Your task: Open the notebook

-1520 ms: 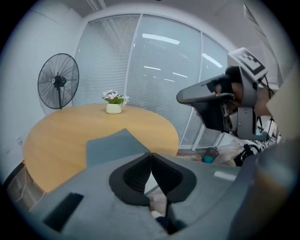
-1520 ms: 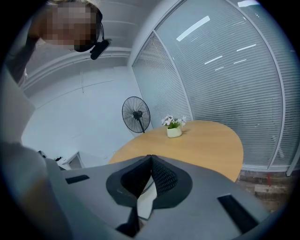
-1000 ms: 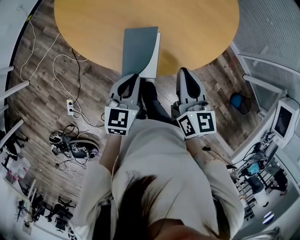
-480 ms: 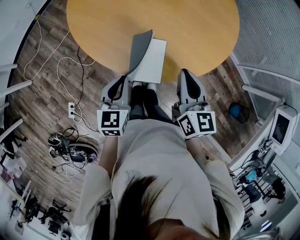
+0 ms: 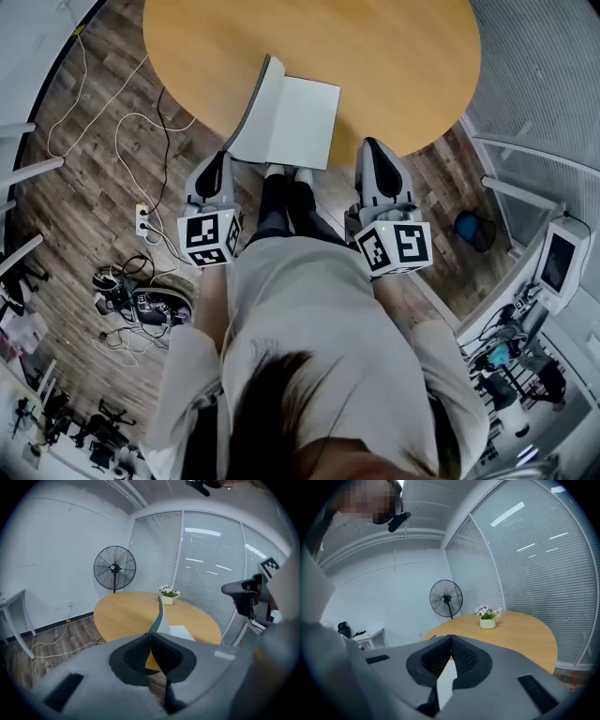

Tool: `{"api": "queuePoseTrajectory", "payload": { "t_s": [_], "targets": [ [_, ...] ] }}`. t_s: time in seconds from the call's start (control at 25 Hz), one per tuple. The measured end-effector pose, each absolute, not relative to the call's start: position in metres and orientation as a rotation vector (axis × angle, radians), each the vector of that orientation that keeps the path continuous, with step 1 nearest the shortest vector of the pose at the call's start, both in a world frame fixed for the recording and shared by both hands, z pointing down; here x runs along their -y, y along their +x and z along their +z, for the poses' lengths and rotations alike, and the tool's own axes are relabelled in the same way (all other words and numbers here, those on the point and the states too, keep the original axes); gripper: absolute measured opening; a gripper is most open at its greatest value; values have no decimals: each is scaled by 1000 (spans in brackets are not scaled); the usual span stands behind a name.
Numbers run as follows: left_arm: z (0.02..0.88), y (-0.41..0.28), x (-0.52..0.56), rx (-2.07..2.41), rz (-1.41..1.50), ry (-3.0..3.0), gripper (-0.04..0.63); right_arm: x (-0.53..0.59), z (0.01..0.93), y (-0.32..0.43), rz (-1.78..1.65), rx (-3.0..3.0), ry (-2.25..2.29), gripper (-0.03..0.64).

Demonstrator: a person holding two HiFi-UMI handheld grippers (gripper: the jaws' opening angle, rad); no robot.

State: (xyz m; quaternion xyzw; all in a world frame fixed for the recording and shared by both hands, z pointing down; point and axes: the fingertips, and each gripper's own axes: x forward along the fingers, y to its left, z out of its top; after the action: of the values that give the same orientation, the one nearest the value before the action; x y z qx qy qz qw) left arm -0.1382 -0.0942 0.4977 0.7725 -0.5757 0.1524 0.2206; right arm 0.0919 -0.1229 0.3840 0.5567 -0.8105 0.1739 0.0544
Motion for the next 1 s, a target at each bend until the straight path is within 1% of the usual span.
{"api": "queuePoseTrajectory", "payload": {
  "t_s": [0.52,1.0],
  "targets": [
    [551,-188,97,1636,307,1879,23,124,389,84,516,2428,1680,2],
    [596,-202,98,1623,293,1736,24,122,397,86,537,2392,1686,2]
  ]
}}
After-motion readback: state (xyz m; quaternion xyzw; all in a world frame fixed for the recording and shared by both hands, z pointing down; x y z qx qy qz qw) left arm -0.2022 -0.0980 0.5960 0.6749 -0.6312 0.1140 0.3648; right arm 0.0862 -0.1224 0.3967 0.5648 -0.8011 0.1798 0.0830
